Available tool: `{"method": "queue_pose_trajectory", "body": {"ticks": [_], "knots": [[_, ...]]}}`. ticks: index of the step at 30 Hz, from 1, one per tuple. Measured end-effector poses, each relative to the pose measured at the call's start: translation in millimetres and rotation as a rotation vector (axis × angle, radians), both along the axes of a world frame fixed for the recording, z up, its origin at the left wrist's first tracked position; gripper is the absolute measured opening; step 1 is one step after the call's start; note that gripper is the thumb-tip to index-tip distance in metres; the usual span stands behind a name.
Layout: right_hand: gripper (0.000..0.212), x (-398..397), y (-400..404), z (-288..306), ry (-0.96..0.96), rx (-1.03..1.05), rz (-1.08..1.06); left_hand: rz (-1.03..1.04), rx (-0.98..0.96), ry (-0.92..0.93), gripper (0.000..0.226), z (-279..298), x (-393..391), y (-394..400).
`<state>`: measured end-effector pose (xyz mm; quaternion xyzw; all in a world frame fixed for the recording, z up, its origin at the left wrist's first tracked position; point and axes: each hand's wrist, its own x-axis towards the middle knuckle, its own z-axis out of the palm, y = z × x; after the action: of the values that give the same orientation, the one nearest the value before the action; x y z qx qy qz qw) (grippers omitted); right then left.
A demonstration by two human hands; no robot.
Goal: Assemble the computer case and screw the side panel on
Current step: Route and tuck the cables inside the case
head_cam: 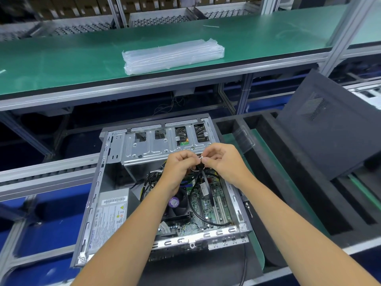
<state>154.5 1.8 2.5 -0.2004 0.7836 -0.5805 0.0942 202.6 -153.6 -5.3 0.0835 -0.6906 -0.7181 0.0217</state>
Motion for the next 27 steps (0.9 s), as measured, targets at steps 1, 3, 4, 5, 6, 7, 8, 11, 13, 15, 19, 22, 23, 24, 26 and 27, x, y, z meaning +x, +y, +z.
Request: {"method": "queue_pose_trajectory", "body": {"ticks": [1, 3, 4, 5, 6, 7, 8, 11, 13, 15, 19, 22, 23, 24, 26, 27], "knots": [[0.023, 0.0, -0.1, 0.1, 0.003, 0.003, 0.002, -0.003, -0.002, 0.0, 0.015, 0.2, 0.1, 0.2], [0.025, -0.1, -0.3, 0.5, 0.007, 0.005, 0.007, -0.007, -0.01, 0.004, 0.016, 0.4, 0.2, 0.2], [0.025, 0.0, -0.4, 0.8, 0.011, 0.007, 0.009, -0.009, -0.014, 0.006, 0.017, 0.5, 0.2, 0.2], [0.025, 0.1, -0.3, 1.0, 0.014, 0.01, 0.012, -0.011, -0.017, 0.007, 0.017, 0.4, 0.1, 0.1], [0.025, 0.1, 0.0, 1.2, 0.017, 0.011, 0.016, -0.011, -0.019, 0.008, 0.018, 0.0, -0.2, 0.1], [0.025, 0.1, 0.2, 1.5, 0.021, 0.011, 0.02, -0.011, -0.021, 0.009, 0.019, -0.2, -0.4, 0.1], [0.025, 0.1, 0.4, 1.8, 0.025, 0.011, 0.024, -0.01, -0.023, 0.01, 0.02, -0.3, -0.6, 0.1], [0.023, -0.1, 0.6, 2.0, 0.037, 0.016, 0.033, -0.01, -0.024, 0.012, 0.022, -0.2, -0.7, 0.0], [0.021, -0.5, 0.7, 1.7, 0.046, 0.019, 0.035, -0.01, -0.019, 0.015, 0.022, 0.3, -0.4, 0.2], [0.019, -1.0, 0.6, 1.1, 0.048, 0.031, 0.044, -0.003, -0.016, 0.012, 0.022, 0.2, -0.3, -0.3], [0.024, -0.6, 0.3, -0.2, 0.053, 0.025, 0.025, -0.005, -0.027, 0.014, 0.021, 0.4, -0.6, -0.2], [0.025, -0.1, 0.6, -0.4, 0.058, 0.013, 0.024, -0.008, -0.036, 0.023, 0.023, 1.1, -0.5, 0.7], [0.024, -0.2, 0.7, -0.5, 0.06, 0.014, 0.029, -0.008, -0.037, 0.023, 0.024, 1.4, -0.4, 0.7], [0.024, -0.3, 0.6, -0.7, 0.061, 0.015, 0.033, -0.008, -0.038, 0.023, 0.024, 1.7, -0.4, 0.5], [0.023, -0.3, 0.8, -0.8, 0.061, 0.021, 0.035, -0.008, -0.034, 0.026, 0.025, 1.9, 0.1, 0.5], [0.023, -0.5, 0.9, -0.7, 0.061, 0.026, 0.037, -0.008, -0.032, 0.028, 0.024, 2.1, 0.5, 0.5]]}}
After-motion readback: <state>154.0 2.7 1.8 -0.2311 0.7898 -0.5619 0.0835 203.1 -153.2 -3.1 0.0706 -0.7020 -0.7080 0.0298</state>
